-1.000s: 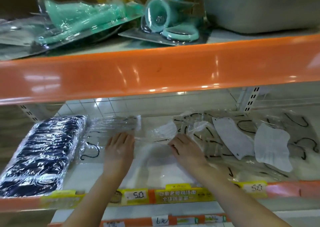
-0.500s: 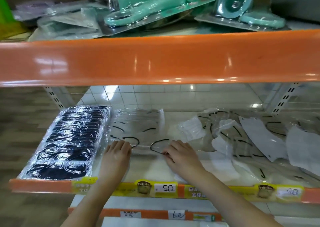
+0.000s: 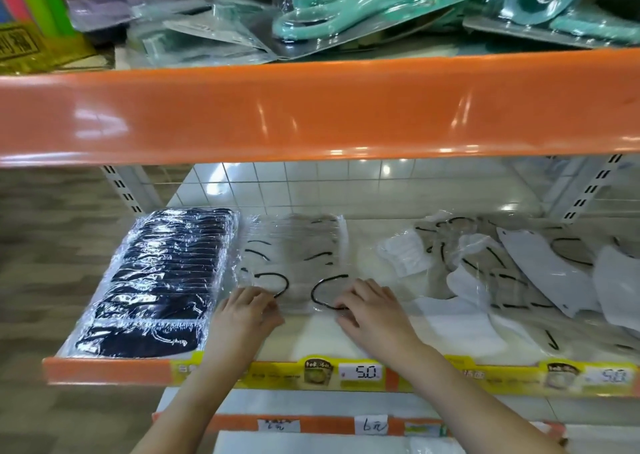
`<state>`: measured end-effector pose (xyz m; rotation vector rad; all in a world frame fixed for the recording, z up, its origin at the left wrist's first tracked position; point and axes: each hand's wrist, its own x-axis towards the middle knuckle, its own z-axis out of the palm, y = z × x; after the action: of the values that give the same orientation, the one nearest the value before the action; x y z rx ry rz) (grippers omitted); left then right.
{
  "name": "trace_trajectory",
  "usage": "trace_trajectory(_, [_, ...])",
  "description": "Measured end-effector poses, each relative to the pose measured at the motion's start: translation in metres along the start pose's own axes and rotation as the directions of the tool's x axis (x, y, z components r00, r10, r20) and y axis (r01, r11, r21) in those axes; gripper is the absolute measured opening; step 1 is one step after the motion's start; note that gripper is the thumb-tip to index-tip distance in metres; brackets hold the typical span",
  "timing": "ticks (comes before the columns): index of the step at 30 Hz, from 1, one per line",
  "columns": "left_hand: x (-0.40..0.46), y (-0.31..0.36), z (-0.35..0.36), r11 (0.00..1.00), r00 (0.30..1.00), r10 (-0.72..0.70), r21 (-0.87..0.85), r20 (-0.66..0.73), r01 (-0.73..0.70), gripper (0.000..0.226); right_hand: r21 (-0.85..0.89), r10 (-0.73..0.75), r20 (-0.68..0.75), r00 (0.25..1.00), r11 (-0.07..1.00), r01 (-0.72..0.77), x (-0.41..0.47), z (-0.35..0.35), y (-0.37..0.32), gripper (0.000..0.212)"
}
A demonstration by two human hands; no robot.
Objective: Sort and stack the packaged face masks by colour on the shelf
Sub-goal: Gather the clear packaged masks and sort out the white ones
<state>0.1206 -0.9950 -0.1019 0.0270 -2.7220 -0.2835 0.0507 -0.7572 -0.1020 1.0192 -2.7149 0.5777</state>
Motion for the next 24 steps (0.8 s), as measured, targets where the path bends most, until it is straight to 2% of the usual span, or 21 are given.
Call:
trace_trajectory(3, [-0.001, 0.0, -0.001, 0.999, 0.997, -0.041, 0.009, 0.061, 0.041, 0.036, 0.019, 0.014, 0.031, 0.999, 1.0, -0.014, -0.002, -0.002, 0.002, 0.041])
trace_trajectory(8, [-0.002, 0.002, -0.002, 0.996, 0.991, -0.081, -0.028, 0.104, 0.084, 0.039, -0.008, 0.073, -0.054, 0.996, 0.997, -0.073, 0.008, -0.007, 0.0, 0.014])
trace_trajectory(14, [-0.003, 0.002, -0.001, 0.994, 0.989, -0.09, -0.056, 0.114, 0.096, 0.038, -0.034, 0.266, 0.107, 0.958, 0.964, -0.263, 0.038, -0.019, -0.004, 0.039])
trace_trajectory(20, [-0.003, 0.003, -0.002, 0.992, 0.984, -0.109, -0.041, 0.142, 0.116, 0.035, -0.037, 0.412, 0.177, 0.894, 0.91, -0.412, 0.045, -0.019, -0.005, 0.039])
trace_trajectory(24, [-0.004, 0.005, -0.002, 0.987, 0.985, -0.132, -0.078, 0.114, 0.142, 0.041, 0.121, 0.468, 0.22, 0.856, 0.858, -0.5, 0.046, -0.024, -0.005, 0.02])
